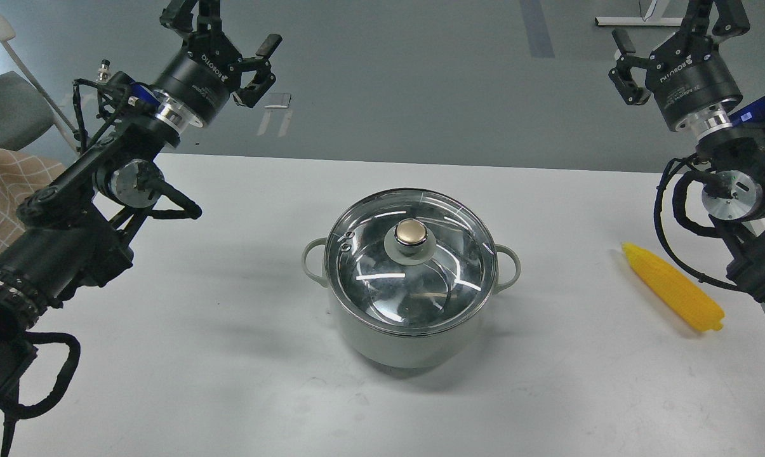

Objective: Open pot and put corn in

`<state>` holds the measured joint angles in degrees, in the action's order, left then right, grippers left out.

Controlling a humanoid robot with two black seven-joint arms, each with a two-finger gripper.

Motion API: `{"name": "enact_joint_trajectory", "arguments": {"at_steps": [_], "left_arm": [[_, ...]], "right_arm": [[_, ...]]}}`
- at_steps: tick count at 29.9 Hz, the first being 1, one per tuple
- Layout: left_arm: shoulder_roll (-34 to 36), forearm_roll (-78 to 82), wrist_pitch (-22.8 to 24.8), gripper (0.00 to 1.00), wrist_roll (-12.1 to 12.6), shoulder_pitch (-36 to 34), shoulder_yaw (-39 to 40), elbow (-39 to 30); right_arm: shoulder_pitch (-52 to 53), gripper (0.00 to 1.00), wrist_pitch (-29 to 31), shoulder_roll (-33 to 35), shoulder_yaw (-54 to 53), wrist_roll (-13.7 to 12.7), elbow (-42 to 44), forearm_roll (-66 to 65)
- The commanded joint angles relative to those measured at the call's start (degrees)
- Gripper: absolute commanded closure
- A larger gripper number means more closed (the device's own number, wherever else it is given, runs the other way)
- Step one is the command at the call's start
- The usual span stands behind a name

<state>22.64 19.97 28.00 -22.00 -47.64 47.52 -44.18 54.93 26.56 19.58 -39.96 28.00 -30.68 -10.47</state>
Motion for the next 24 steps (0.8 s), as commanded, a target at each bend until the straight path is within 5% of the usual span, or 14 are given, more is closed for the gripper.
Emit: {"name": "enact_joint_trajectory", "arguments": {"at_steps": [1,17,24], "left_arm": [[0.21,-0.02,0.0,0.02,0.12,-0.09,0.03,-0.03],[1.01,0.69,0.0,0.02,0.2,-2.55,-0.85,5.94],[1.71,2.96,-3.92,0.02,-3.57,-2.55,-0.94,1.66]], "right_arm": [[0.0,0.0,-0.01,-0.25,0.06,0.0,0.0,0.01],[-0.09,0.0,-0.19,0.72,1.2,0.0,0.27,-0.69],[-0.27,0.0,-0.28,0.98,1.47,0.0,0.27,-0.86]]}}
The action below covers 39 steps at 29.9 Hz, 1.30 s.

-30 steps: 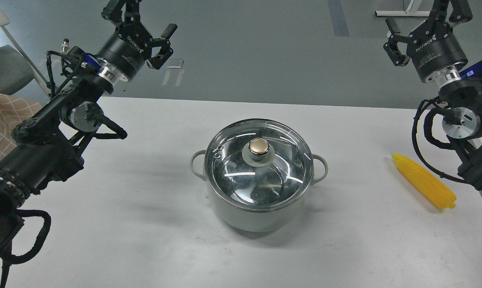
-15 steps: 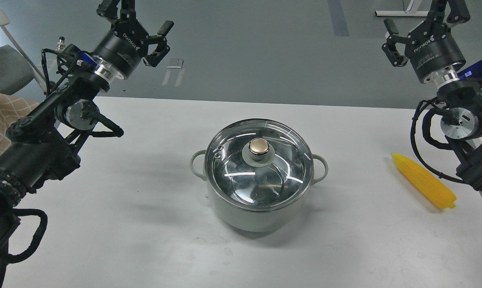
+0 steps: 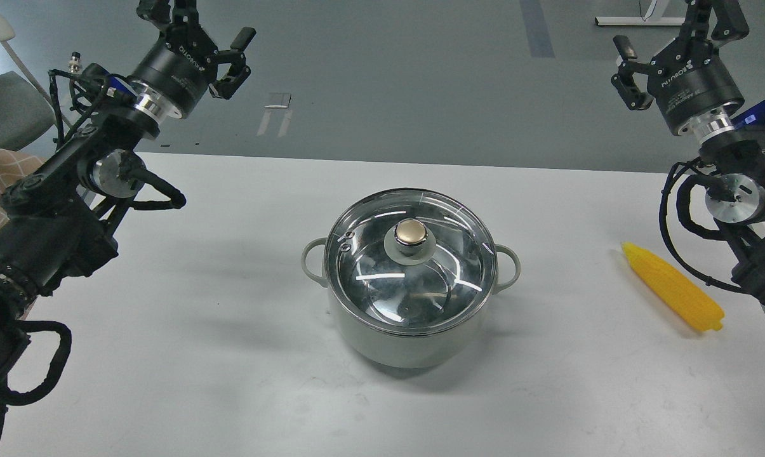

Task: Open pot and put corn in
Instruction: 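Reach the left gripper over the pot and grasp the lid's brass knob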

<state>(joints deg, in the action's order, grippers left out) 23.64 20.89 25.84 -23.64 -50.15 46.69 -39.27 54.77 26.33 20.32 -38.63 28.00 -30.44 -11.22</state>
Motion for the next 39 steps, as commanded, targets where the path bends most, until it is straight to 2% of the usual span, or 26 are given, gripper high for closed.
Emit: {"name": "enact_joint_trajectory", "arguments": {"at_steps": [1,6,8,12,14,18,22,26,32,39], "left_arm": [[1.05,3.62,-1.76,0.02,-2.37,-0.03,-0.11,-4.66],[6.58,22.92,-2.37,0.02,-4.36,-0.03,0.16,-18.44],[7.11,28.13,-2.72,0.02,-4.36,-0.12,0.33,-21.53],[8.96,47.17,-4.65,0.02,-4.36,-0.12,0.6,-32.15],[8.88,53.09,-5.1,0.02,-4.36,-0.12,0.51,-34.63],[8.26,76.25,-6.5,0.02,-4.36,0.49,-0.37,-41.48],[6.6,91.85,-10.19,0.02,-4.36,0.58,-4.4,-42.99],[4.66,104.11,-16.16,0.02,-4.36,0.05,-12.3,-42.29],[3.43,104.11,-18.45,0.02,-4.36,0.84,-18.55,-42.02],[3.25,104.11,-19.51,0.02,-4.36,3.22,-19.79,-40.36]], "right_arm": [[-0.11,0.0,-0.13,0.51,0.14,0.0,0.03,-0.2],[-1.16,0.0,-0.22,2.0,0.14,0.0,-0.32,-1.52],[-1.42,0.0,-0.66,2.44,0.14,0.0,-0.41,-1.87],[-2.39,0.0,-1.45,4.02,0.14,0.0,-0.76,-3.27],[-2.83,0.0,-1.45,4.64,0.14,0.0,-0.94,-3.8],[-4.58,0.0,-1.63,7.44,0.14,0.0,-3.39,-4.16],[-5.64,0.0,-1.72,9.12,0.14,0.0,-4.98,-4.16],[-6.69,0.0,-1.72,11.4,0.05,0.0,-6.21,-4.16],[-7.84,0.0,-2.33,12.2,0.05,0.0,-7.35,-4.16],[-8.1,0.0,-2.68,12.2,0.05,0.0,-8.06,-4.16]]}}
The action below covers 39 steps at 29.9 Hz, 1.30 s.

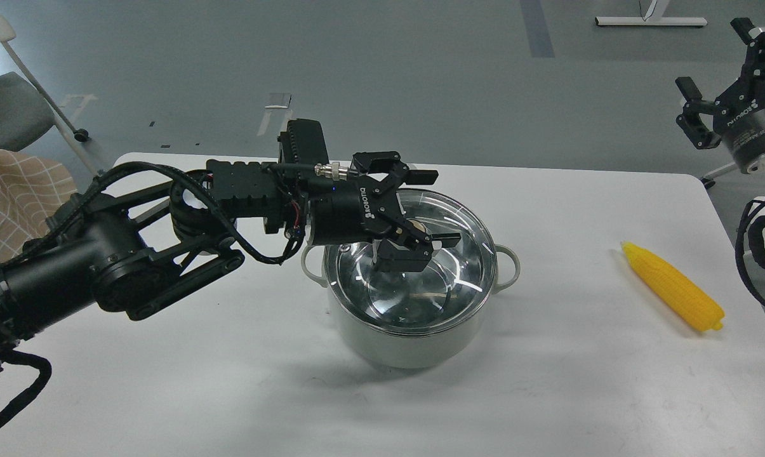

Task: Open pot and put corn in
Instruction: 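Reach the left gripper over the pot and grasp the lid's brass knob, then lift the glass lid off the pot with the left gripper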

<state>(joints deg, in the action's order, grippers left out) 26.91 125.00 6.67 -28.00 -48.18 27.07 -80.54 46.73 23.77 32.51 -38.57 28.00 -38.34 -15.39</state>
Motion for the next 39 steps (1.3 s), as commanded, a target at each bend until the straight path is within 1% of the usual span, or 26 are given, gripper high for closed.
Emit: {"name": "enact_joint_trajectory", "arguments": {"at_steps": [1,5,15,21,23,25,27,28,29,30,31,32,34,36,38,39], "left_arm": [[-0.02,0.0,-0.52,0.02,0.0,1.59,-0.17,1.18],[-0.45,0.0,-1.66,0.02,0.0,2.91,-0.09,2.67],[-0.46,0.0,-1.75,0.04,0.0,4.85,-0.09,3.11],[-0.46,0.0,-1.75,0.09,0.0,5.81,-0.17,3.9],[-0.46,0.0,-1.75,0.13,0.0,5.9,-0.17,3.99],[-0.46,0.0,-1.75,0.24,0.0,6.43,-0.09,4.08],[-0.46,0.0,-1.83,0.3,0.0,6.43,-0.09,4.08],[-0.46,0.0,-1.84,0.38,0.0,6.43,-0.09,4.08],[-0.46,0.0,-1.84,0.42,0.0,6.43,-0.09,4.08],[-0.46,0.0,-1.84,0.52,0.0,6.43,0.0,4.08],[-0.46,0.0,-1.84,0.57,0.0,6.43,0.09,4.08],[-0.54,0.0,-1.92,0.68,0.0,6.43,0.18,4.08],[-0.63,0.0,-2.01,0.73,0.0,6.43,0.35,4.08],[-1.25,0.0,-2.01,0.87,0.0,6.25,0.53,4.08],[-1.25,0.0,-2.01,0.96,0.0,6.08,0.53,3.99],[-1.25,0.0,-2.01,0.97,0.0,5.99,0.7,3.99]], "right_arm": [[-0.06,0.0,-0.04,0.01,-0.02,0.0,-0.15,0.01],[-0.5,0.0,-0.13,0.01,-0.01,0.0,-0.24,0.01],[-0.94,0.0,-0.66,0.01,-0.02,0.0,-0.85,0.01],[-1.11,0.0,-0.66,0.01,-0.01,0.0,-1.12,0.01],[-1.29,0.0,-0.66,0.01,-0.02,0.0,-1.21,0.01],[-1.47,0.0,-0.74,0.01,-0.02,0.0,-1.29,0.01],[-1.55,0.0,-0.74,0.01,-0.02,0.0,-1.38,0.01],[-1.55,0.0,-0.74,0.01,-0.02,0.0,-1.38,0.01],[-1.55,0.0,-0.74,0.01,-0.02,0.0,-1.38,0.01],[-1.55,0.0,-0.74,0.01,-0.02,0.0,-1.38,0.01],[-1.55,0.0,-0.74,0.01,-0.02,0.0,-1.38,0.01],[-1.55,0.0,-0.74,0.01,-0.02,0.0,-1.38,0.01],[-1.55,0.0,-0.74,0.01,-0.02,0.0,-1.38,0.01],[-1.55,0.0,-0.74,0.01,-0.02,0.0,-1.38,0.01],[-1.55,0.0,-0.74,0.01,-0.02,0.0,-1.38,0.01],[-1.55,0.0,-0.74,0.01,-0.02,0.0,-1.38,0.01]]}}
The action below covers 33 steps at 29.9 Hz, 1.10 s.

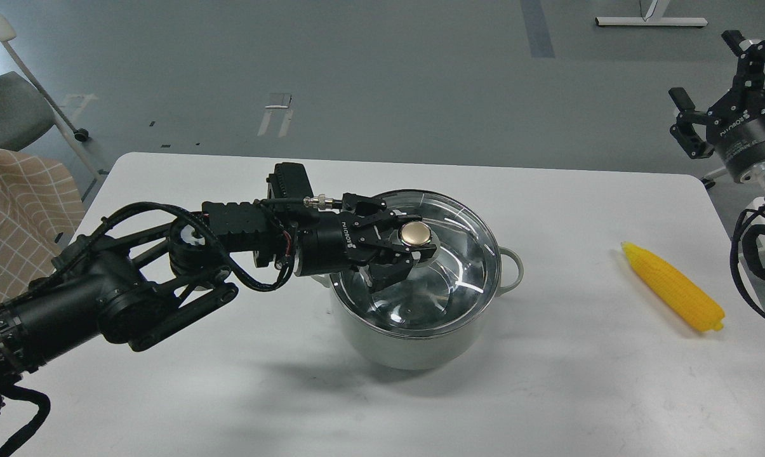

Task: Open pot and put corn in
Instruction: 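Lift the glass lid off the pot with the left gripper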

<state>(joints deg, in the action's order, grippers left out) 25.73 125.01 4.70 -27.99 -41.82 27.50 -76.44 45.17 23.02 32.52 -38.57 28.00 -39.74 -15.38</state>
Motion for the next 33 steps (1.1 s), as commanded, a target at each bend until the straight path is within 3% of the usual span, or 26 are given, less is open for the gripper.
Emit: {"name": "enact_joint_trajectory", "arguments": {"at_steps": [1,8,12,21,23,28,33], "left_arm": [[-0.07,-0.01,-0.05,0.98,-0.01,-0.46,0.36,-0.2],[0.72,-0.01,0.04,0.97,-0.01,-3.26,3.43,-1.08],[5.02,-0.01,0.04,0.97,-0.01,-4.94,3.79,-2.48],[25.32,-0.81,-0.92,0.96,-0.01,-3.45,5.02,-10.65],[31.63,-4.06,-4.95,0.96,-0.01,-1.96,5.02,-11.19],[38.85,-8.79,-10.49,0.96,-0.01,1.55,5.02,-10.57],[40.1,-15.06,-19.1,0.96,-0.01,9.02,4.32,-6.8]], "right_arm": [[0.0,0.0,0.01,0.0,-0.01,0.0,0.01,0.0],[0.0,0.0,0.01,-0.08,-0.1,0.0,0.01,0.0],[0.09,0.0,0.01,0.0,-0.1,0.0,0.01,0.0],[0.0,0.0,0.01,0.09,-0.1,0.0,0.01,0.0],[0.09,0.0,0.01,0.01,-0.1,0.0,0.01,0.0],[0.0,0.0,0.01,0.09,-0.1,0.0,0.01,0.0],[-0.09,0.0,0.01,0.01,-0.01,0.0,0.01,0.0]]}}
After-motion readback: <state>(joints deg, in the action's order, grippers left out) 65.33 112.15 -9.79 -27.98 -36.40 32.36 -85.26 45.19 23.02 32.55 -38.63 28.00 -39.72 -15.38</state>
